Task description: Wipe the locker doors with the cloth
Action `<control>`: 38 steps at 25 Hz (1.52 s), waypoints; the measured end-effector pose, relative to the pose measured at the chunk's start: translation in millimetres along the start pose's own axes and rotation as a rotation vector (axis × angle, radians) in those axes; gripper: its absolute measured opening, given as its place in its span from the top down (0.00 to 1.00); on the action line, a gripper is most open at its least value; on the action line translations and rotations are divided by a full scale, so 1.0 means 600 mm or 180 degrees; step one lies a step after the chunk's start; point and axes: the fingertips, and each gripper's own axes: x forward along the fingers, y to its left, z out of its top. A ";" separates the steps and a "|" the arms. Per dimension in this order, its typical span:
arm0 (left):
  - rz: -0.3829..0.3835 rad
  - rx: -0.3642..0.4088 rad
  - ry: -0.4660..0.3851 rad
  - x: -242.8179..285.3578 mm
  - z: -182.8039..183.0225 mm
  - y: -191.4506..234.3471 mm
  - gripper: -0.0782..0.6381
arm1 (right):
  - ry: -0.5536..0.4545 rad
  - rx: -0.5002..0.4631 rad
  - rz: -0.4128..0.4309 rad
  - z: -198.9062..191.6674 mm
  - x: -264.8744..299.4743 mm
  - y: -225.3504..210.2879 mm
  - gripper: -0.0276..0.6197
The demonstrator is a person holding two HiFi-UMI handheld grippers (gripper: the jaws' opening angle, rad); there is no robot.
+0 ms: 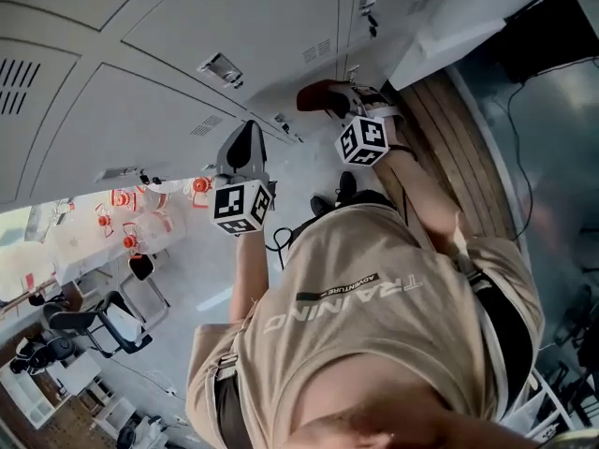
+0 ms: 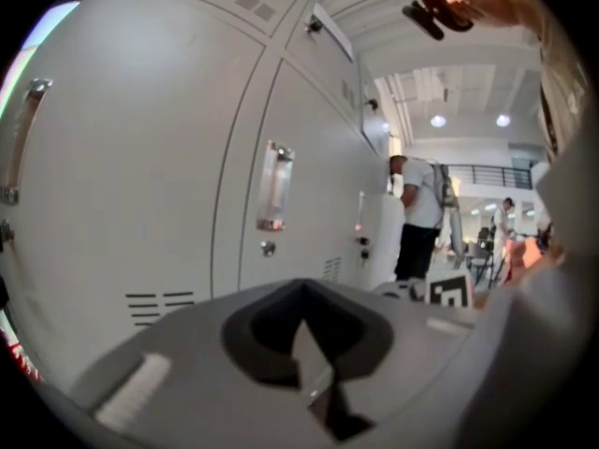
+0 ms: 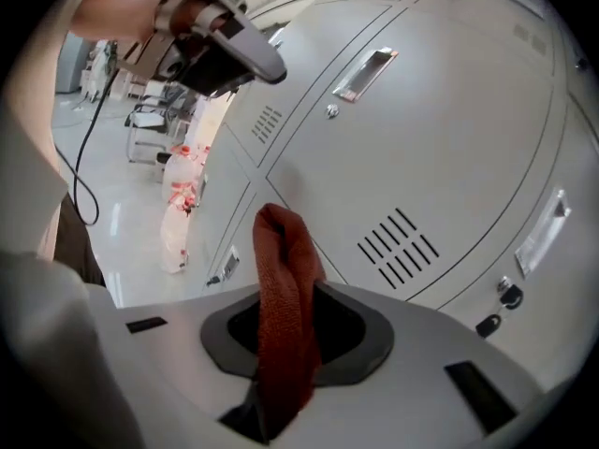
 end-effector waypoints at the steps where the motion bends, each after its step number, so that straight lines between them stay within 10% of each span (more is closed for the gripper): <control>1: -0.0021 -0.0004 -0.0031 -0.007 0.002 0.000 0.88 | -0.0056 0.0134 -0.0027 0.016 -0.014 -0.001 0.86; 13: -0.0115 -0.0041 -0.0317 -0.069 -0.010 0.011 0.88 | -0.0707 0.1898 0.0080 0.144 -0.133 0.048 0.86; 19: -0.0080 0.0043 -0.0425 -0.079 0.015 -0.015 0.88 | -0.0815 0.1566 0.0026 0.169 -0.164 0.043 0.86; 38: 0.0381 0.0147 -0.0740 -0.144 0.128 -0.012 0.88 | -0.2125 0.1869 -0.0095 0.292 -0.287 -0.118 0.86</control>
